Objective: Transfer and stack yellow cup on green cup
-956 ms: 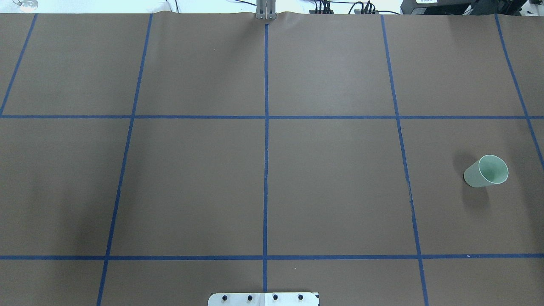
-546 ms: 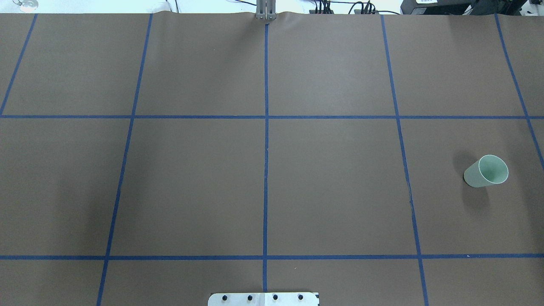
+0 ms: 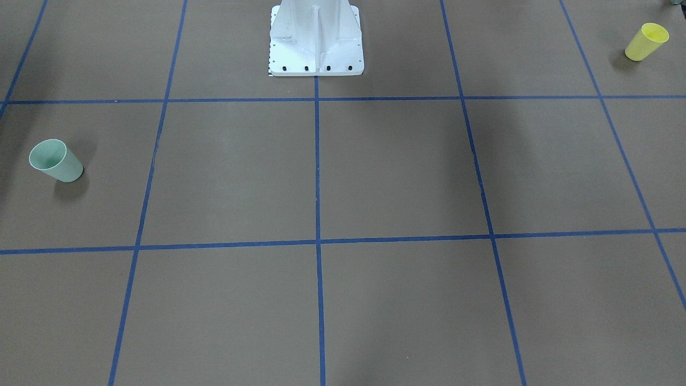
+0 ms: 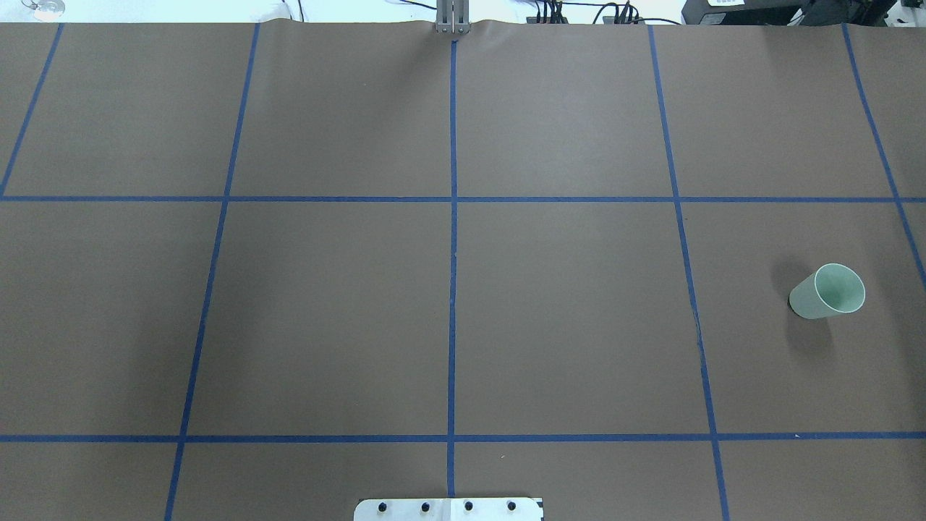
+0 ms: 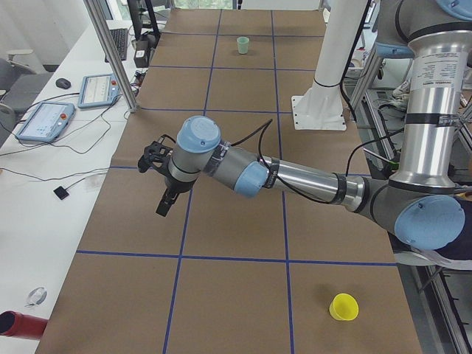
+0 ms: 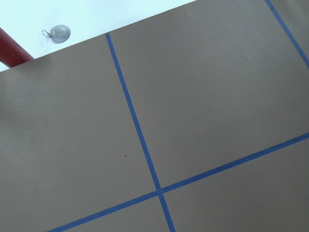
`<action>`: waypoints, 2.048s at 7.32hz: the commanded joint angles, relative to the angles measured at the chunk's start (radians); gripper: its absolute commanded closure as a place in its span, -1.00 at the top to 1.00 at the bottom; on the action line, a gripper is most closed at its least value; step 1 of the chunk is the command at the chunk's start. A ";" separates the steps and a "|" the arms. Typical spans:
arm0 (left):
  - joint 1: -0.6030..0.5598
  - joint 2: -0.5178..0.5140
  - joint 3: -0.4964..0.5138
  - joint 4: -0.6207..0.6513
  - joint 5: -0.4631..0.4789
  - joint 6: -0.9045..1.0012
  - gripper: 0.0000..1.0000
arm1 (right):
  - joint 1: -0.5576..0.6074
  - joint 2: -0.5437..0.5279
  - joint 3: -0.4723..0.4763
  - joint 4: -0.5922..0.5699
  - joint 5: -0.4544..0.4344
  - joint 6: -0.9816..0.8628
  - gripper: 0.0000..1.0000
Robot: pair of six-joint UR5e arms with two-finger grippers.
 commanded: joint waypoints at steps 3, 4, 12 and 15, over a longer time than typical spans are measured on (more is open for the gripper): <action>0.028 0.021 -0.158 0.001 0.290 -0.498 1.00 | 0.000 -0.012 -0.005 0.000 -0.003 0.000 1.00; 0.049 0.021 -0.172 0.009 0.391 -0.582 1.00 | 0.000 -0.012 -0.005 0.000 -0.003 0.000 1.00; 0.491 0.030 -0.187 0.621 1.110 -1.559 1.00 | -0.002 -0.035 -0.050 0.000 -0.011 0.000 1.00; 0.500 0.173 -0.170 0.860 1.063 -1.842 1.00 | -0.002 -0.037 -0.050 0.002 -0.014 -0.002 1.00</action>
